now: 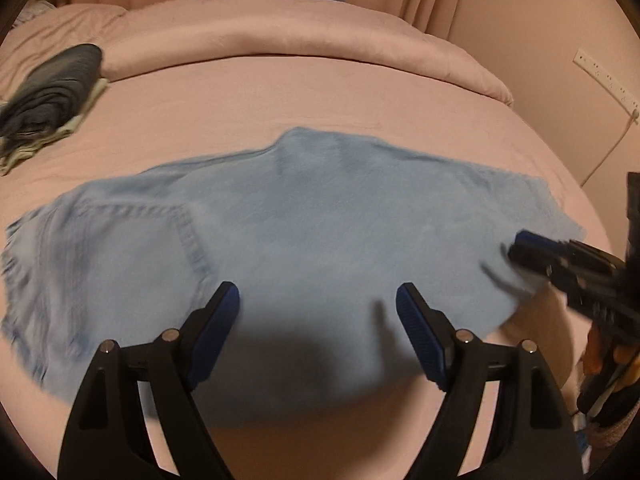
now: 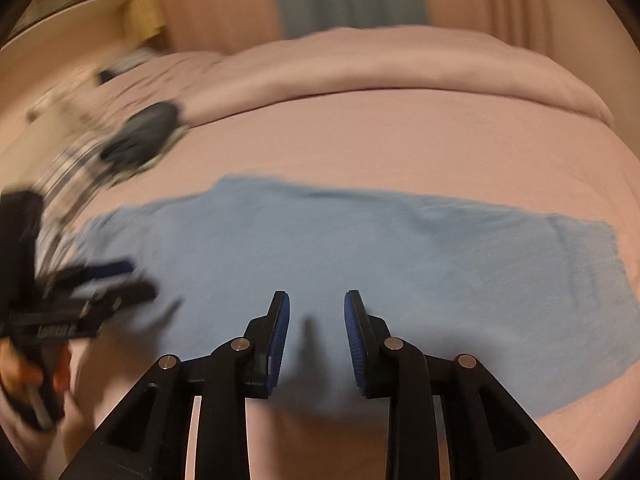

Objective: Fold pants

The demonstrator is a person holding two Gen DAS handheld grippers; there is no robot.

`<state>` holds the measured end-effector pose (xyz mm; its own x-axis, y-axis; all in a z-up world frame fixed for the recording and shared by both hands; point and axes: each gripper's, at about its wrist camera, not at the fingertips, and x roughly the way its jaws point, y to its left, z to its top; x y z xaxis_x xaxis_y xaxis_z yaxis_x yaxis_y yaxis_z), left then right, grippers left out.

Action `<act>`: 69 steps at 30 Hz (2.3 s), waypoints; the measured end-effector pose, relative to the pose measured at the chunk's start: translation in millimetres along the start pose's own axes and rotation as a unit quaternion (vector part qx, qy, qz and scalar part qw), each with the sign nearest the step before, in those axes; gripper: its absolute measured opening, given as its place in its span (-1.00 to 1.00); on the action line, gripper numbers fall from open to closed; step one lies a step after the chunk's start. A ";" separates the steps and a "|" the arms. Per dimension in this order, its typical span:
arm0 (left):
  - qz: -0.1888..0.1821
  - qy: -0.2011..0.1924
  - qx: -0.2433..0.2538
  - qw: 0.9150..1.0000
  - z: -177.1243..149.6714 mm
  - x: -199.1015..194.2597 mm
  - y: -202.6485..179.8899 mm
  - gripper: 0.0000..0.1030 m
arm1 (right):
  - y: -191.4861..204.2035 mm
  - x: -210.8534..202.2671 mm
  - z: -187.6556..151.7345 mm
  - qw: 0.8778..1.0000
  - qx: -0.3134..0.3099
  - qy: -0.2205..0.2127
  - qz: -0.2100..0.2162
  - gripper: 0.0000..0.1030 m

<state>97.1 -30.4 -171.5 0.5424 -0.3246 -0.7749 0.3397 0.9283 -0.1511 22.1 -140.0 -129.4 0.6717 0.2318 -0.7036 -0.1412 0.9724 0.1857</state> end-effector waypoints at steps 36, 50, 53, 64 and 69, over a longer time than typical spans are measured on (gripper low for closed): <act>-0.183 0.047 -0.026 0.982 25.3 22.5 -103.4 0.68 | -182.3 -87.9 -103.4 0.901 0.411 -0.137 -0.033 0.21; -0.158 0.075 -0.045 0.984 31.2 53.7 -102.6 0.69 | -208.4 -99.4 -49.8 0.928 0.337 -0.135 -0.081 -0.81; -0.149 0.071 -0.049 0.985 32.8 55.0 -100.7 0.68 | -197.6 -126.5 -34.0 0.926 0.318 -0.200 -0.034 -0.82; -0.144 0.076 -0.051 0.985 32.8 52.4 -93.1 0.69 | -234.1 -82.7 -94.5 0.890 0.437 -0.120 -0.043 -0.81; -0.157 0.067 -0.056 0.984 39.3 48.3 -96.5 0.69 | -230.2 -102.2 -98.8 0.887 0.441 -0.124 -0.058 -0.32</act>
<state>120.7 -142.8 -170.2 0.3156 -0.5786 -0.7521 0.3829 0.8029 -0.4569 -85.9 -385.1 -167.9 0.7993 0.0122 -0.6008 0.4902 0.5652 0.6636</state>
